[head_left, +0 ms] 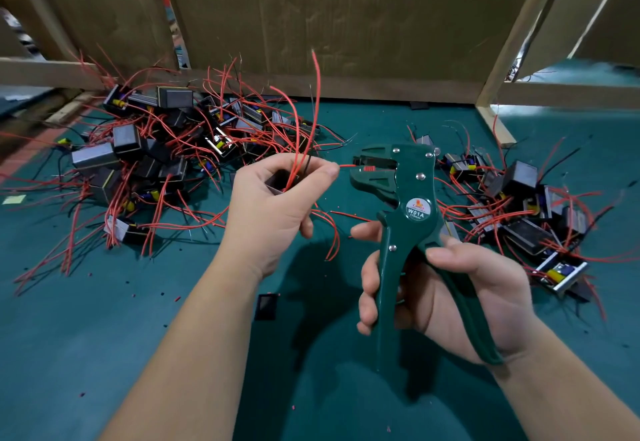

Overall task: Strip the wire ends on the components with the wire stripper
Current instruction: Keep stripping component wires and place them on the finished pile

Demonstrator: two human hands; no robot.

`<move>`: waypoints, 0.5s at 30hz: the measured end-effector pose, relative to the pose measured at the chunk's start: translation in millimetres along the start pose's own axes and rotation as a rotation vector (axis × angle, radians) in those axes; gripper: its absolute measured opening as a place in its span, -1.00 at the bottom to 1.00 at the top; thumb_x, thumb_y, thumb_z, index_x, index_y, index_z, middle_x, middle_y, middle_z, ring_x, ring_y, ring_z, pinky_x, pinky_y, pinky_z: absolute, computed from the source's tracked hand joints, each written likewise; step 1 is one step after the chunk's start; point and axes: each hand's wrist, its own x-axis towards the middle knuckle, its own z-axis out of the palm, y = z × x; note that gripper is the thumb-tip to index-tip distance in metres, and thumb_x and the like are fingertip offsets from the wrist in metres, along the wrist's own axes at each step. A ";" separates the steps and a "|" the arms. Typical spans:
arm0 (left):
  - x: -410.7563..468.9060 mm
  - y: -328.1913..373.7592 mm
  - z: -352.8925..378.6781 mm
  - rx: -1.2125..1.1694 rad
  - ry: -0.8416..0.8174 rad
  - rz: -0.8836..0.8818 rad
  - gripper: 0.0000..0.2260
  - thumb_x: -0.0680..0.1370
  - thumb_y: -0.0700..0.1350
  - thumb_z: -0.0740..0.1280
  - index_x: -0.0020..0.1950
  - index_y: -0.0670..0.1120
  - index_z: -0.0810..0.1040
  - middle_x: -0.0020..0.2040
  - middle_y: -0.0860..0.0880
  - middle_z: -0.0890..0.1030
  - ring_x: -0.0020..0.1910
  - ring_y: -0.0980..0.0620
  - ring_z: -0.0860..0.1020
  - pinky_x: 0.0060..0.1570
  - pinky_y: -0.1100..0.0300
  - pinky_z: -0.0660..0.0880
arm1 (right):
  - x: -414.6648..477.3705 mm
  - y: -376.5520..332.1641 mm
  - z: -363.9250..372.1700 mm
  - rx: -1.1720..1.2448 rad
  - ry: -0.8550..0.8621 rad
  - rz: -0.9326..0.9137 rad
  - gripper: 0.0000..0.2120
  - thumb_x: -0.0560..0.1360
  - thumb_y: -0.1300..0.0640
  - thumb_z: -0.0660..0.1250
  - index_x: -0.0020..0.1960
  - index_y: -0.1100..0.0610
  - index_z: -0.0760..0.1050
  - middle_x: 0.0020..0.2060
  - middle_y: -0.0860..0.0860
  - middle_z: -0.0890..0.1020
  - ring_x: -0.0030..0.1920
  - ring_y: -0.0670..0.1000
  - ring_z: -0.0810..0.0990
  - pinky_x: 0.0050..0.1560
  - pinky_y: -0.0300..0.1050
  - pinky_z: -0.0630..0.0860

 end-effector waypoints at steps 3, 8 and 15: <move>-0.7 -0.2 1.2 0.021 0.000 0.020 -0.92 0.39 -0.11 0.45 -0.30 -0.01 0.64 -0.55 0.11 0.47 -0.65 0.12 0.28 -0.54 0.24 0.28 | 0.7 1.9 1.2 -0.057 0.024 -0.017 -0.46 0.31 0.10 0.48 0.22 0.31 0.48 -0.17 0.29 0.57 -0.21 0.29 0.58 -0.10 0.21 0.53; -1.7 -0.7 3.6 0.032 0.001 0.031 -0.91 0.39 -0.12 0.45 -0.32 0.02 0.65 -0.55 0.10 0.45 -0.63 0.13 0.28 -0.57 0.28 0.28 | 0.7 4.2 1.4 -0.099 0.116 -0.008 -0.57 0.29 0.05 0.52 0.06 0.25 0.56 -0.24 0.27 0.58 -0.29 0.25 0.60 -0.19 0.17 0.56; -1.0 -1.6 2.6 0.036 0.000 0.040 -0.91 0.39 -0.13 0.45 -0.31 0.01 0.65 -0.55 0.10 0.45 -0.64 0.13 0.27 -0.56 0.26 0.26 | 0.6 3.2 2.4 -0.128 0.170 -0.004 -0.59 0.30 -0.07 0.53 -0.05 0.20 0.57 -0.30 0.24 0.56 -0.36 0.22 0.59 -0.25 0.13 0.57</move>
